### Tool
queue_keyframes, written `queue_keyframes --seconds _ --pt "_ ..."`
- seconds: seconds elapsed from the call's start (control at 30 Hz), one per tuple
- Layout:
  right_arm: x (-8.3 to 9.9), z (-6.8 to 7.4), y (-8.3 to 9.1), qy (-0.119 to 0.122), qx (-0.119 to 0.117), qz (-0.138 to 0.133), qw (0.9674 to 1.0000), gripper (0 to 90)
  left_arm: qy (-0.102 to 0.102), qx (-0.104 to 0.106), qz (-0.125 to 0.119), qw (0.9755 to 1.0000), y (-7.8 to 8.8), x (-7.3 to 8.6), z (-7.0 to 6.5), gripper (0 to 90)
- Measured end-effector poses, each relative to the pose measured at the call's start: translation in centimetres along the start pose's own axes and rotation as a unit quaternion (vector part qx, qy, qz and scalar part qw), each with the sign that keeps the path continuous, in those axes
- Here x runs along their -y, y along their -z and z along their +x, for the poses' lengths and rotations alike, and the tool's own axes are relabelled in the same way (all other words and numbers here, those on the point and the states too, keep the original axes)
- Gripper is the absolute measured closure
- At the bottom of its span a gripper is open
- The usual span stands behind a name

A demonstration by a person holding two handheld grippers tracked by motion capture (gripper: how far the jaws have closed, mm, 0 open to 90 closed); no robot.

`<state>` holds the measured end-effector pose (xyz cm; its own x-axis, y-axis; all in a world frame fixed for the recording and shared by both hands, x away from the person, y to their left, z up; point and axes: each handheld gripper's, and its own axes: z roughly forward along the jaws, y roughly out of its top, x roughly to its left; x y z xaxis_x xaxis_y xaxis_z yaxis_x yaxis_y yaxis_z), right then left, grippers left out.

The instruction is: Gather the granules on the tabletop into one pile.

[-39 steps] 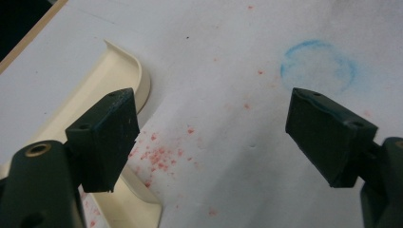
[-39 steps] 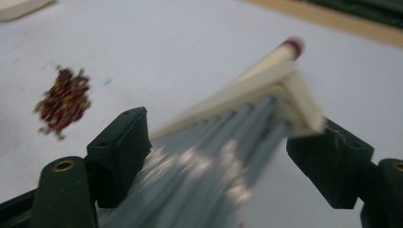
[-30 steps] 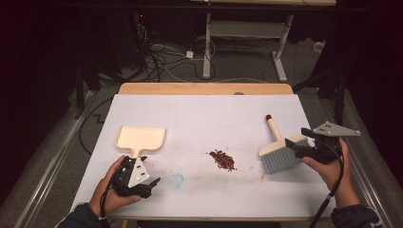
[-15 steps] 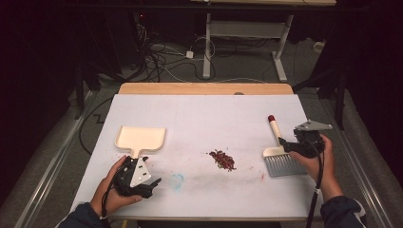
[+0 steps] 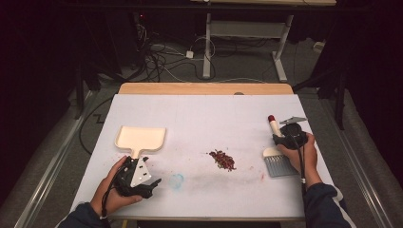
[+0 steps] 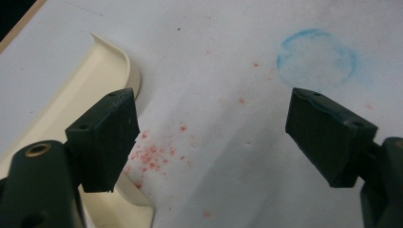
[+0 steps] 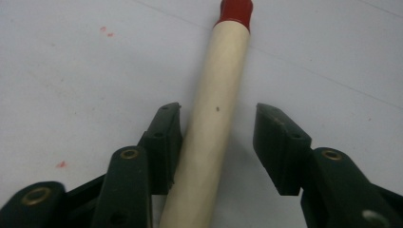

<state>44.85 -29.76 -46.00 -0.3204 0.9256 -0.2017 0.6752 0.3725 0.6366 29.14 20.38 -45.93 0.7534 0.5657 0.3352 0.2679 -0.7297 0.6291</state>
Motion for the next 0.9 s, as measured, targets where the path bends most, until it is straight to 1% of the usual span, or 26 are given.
queue_keyframes --seconds 0.07,0.13,0.2,0.27,0.3,0.33,0.37,0.4,0.47,0.53,0.57,0.6,0.63,0.67,0.73,0.77,0.8,0.83,0.87,0.9 --pt "-0.1 -0.3 -0.2 -0.017 -0.007 0.001 0.9998 55.7 -0.002 -0.001 -0.001 1.0000 0.1 -0.1 -0.1 17.2" --pt "-0.2 -0.3 -0.2 -0.024 -0.008 0.003 0.9997 58.2 -0.002 0.000 -0.002 1.0000 0.1 -0.1 -0.1 17.2" --pt "-0.2 -0.4 -0.3 -0.030 -0.005 0.003 0.9995 56.8 -0.002 0.000 0.001 1.0000 0.0 -0.1 0.0 17.2" --pt "-0.2 -0.4 -0.3 -0.031 -0.006 0.001 0.9995 50.9 -0.002 0.001 -0.001 1.0000 0.0 0.0 0.0 17.2" --pt "-0.2 -0.4 -0.2 -0.034 -0.010 -0.001 0.9994 49.5 -0.002 0.000 -0.001 1.0000 0.1 0.0 0.0 17.2" --pt "-0.2 -0.5 0.0 -0.034 -0.013 -0.007 0.9993 47.4 -0.002 -0.001 -0.002 1.0000 0.1 0.0 0.0 17.2" --pt "-0.3 -0.5 0.3 -0.035 -0.018 -0.020 0.9990 45.0 -0.001 -0.002 -0.004 1.0000 0.2 0.0 0.0 17.2" --pt "-0.3 -0.4 0.7 -0.036 -0.029 -0.036 0.9983 43.8 -0.001 -0.003 -0.005 1.0000 0.2 0.0 0.0 17.2" --pt "-0.4 -0.3 1.9 -0.035 -0.043 -0.066 0.9963 38.9 0.000 -0.006 -0.009 0.9999 0.3 -0.1 0.0 17.2" --pt "-0.4 0.1 3.3 -0.033 -0.067 -0.108 0.9913 36.7 0.002 -0.007 -0.013 0.9999 0.4 -0.1 0.0 17.2" --pt "-0.2 0.3 4.1 -0.028 -0.073 -0.126 0.9889 35.2 0.002 -0.009 -0.015 0.9998 0.4 -0.1 -0.1 17.2" --pt "0.0 0.6 4.9 -0.020 -0.079 -0.149 0.9855 32.8 0.002 -0.010 -0.018 0.9998 0.5 -0.2 -0.1 17.2" --pt "0.3 1.0 5.8 -0.010 -0.088 -0.172 0.9811 32.3 0.004 -0.010 -0.021 0.9997 0.6 -0.2 -0.1 17.2" --pt "0.7 1.4 6.6 -0.003 -0.090 -0.186 0.9785 31.1 0.008 -0.011 -0.025 0.9996 0.6 -0.3 0.0 17.2" --pt "1.5 2.5 8.1 0.013 -0.086 -0.212 0.9733 27.6 0.014 -0.012 -0.030 0.9994 0.5 -0.3 0.1 17.1" --pt "2.0 3.0 8.8 0.023 -0.091 -0.223 0.9704 27.6 0.015 -0.013 -0.030 0.9994 0.5 -0.3 0.1 17.1" --pt "2.5 3.6 9.4 0.036 -0.097 -0.231 0.9675 26.6 0.018 -0.015 -0.032 0.9992 0.4 -0.3 0.2 17.1" --pt "3.1 4.2 10.0 0.054 -0.104 -0.240 0.9638 25.3 0.023 -0.016 -0.035 0.9990 0.4 -0.3 0.3 17.1" --pt "3.8 5.0 10.7 0.072 -0.105 -0.247 0.9607 24.3 0.026 -0.018 -0.037 0.9988 0.4 -0.3 0.3 17.1" --pt "4.2 5.4 11.0 0.079 -0.106 -0.251 0.9588 23.0 0.029 -0.022 -0.037 0.9986 0.4 -0.3 0.3 17.1"
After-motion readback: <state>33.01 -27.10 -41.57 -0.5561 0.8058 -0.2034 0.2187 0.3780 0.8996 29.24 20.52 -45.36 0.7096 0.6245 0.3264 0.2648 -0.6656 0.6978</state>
